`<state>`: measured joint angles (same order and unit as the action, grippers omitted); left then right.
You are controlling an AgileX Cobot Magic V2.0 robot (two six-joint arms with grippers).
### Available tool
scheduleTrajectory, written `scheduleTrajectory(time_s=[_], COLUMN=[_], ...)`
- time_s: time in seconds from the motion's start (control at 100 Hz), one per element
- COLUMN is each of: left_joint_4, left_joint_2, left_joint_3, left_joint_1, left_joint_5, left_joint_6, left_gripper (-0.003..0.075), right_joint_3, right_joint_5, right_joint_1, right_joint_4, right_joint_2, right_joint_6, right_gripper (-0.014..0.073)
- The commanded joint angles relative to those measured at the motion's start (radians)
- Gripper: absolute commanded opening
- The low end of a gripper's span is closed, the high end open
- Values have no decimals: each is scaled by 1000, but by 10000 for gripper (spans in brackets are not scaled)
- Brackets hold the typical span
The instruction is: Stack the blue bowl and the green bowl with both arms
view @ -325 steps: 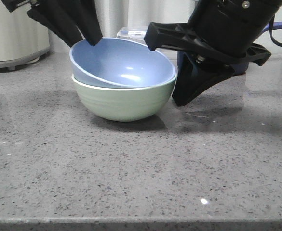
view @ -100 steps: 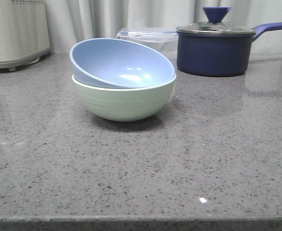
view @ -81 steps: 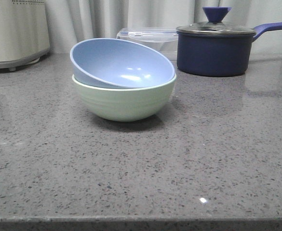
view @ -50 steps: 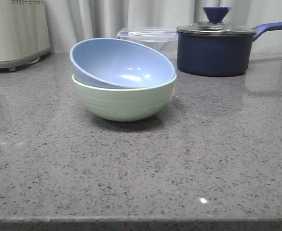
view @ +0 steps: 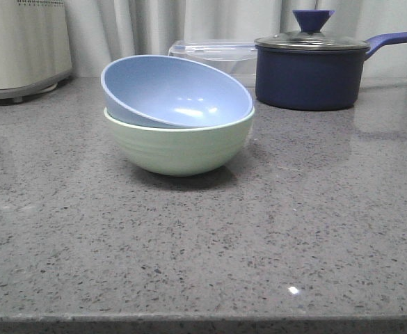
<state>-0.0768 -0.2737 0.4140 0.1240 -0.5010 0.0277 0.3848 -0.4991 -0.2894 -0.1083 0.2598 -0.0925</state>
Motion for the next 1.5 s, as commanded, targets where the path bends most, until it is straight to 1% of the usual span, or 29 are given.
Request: scheduleTrajectory(time_s=[0.0, 0.18, 0.35, 0.54, 0.78, 0.88, 0.92, 0.96, 1.07, 1.49], left_joint_4=[-1, 45, 56, 55, 42, 33, 30, 30, 28, 28], left_joint_2=[-8, 2, 59, 141, 266, 315, 315, 313, 313, 313], left_joint_3=[22, -2, -105, -243, -369, -437, -460, -454, -456, -456], left_joint_1=[1, 1, 0, -42, -107, -118, -118, -118, -118, -118], left_joint_5=[79, 91, 202, 344, 369, 428, 478, 440, 458, 458], left_joint_6=[-5, -5, -5, -5, -5, -5, -5, -5, -5, -5], left_gripper=[-20, -20, -20, -20, -20, -20, -20, -20, -20, -20], right_joint_3=[25, 25, 25, 25, 25, 25, 25, 25, 25, 25], right_joint_5=[86, 86, 86, 86, 86, 86, 86, 85, 86, 86], right_joint_1=[4, 4, 4, 4, 4, 4, 4, 4, 4, 4], right_joint_4=[6, 6, 6, 6, 6, 6, 6, 6, 6, 6], right_joint_2=[8, 8, 8, 8, 8, 8, 8, 8, 8, 8], right_joint_6=[5, 5, 5, 5, 5, 5, 5, 5, 5, 5], right_gripper=[-71, -71, -71, -71, -71, -71, -71, -71, -71, -71])
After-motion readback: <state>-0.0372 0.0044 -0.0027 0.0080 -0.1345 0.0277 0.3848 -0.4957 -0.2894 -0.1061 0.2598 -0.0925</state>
